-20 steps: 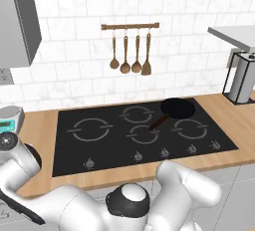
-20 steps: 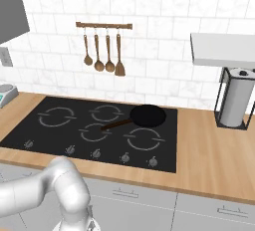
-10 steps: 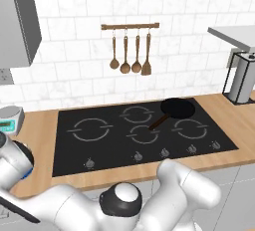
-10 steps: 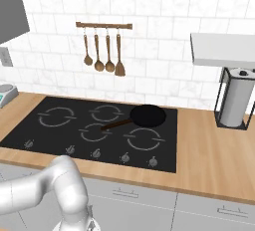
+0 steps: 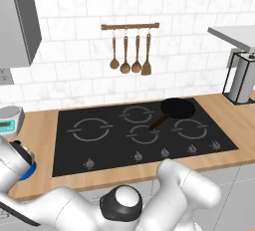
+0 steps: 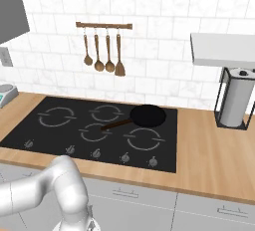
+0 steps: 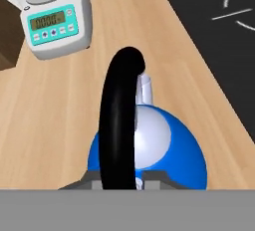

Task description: Pick the kettle from the counter and place it on a stove burner. Then turn the burner on.

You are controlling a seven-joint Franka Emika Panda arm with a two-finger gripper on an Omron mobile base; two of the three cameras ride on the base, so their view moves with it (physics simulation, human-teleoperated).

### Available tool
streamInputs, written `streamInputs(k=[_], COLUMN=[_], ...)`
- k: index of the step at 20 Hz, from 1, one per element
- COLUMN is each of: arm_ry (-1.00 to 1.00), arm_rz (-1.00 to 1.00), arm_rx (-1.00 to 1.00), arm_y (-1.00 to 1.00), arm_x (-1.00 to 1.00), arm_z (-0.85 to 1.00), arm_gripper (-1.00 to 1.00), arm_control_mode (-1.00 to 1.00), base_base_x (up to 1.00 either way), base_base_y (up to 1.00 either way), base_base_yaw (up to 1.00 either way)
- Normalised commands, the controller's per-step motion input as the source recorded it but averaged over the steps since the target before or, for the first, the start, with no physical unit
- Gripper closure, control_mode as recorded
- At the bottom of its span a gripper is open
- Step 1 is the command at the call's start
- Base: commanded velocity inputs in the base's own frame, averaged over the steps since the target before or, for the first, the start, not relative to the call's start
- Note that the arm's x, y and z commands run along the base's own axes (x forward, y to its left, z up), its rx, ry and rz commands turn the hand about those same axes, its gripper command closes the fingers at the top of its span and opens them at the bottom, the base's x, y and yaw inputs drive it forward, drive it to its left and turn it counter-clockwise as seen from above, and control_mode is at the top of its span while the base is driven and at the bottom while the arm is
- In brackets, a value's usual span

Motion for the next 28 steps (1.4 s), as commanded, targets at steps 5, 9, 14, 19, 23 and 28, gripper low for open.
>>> streamInputs(k=[5, 9, 14, 19, 23, 28], arm_ry=[0.0, 0.0, 0.0, 0.0, 0.0, 0.0], arm_rz=[-0.1, -0.07, -0.06, -0.13, -0.2, -0.24], arm_rx=[0.0, 0.0, 0.0, -0.06, -0.16, -0.2], arm_y=[-0.12, 0.0, 0.0, -0.09, -0.23, -0.49], arm_x=[0.0, -0.09, -0.19, -0.23, -0.19, -0.04], arm_z=[-0.01, 0.18, 0.41, 0.35, 0.24, 0.24], arm_gripper=[1.0, 1.0, 1.0, 1.0, 1.0, 1.0], arm_control_mode=[-1.0, -1.0, -1.0, -1.0, -1.0, -1.0], base_base_x=[0.0, 0.0, 0.0, 0.0, 0.0, 0.0], base_base_y=[0.0, 0.0, 0.0, 0.0, 0.0, 0.0], base_base_yaw=[0.0, 0.0, 0.0, 0.0, 0.0, 0.0])
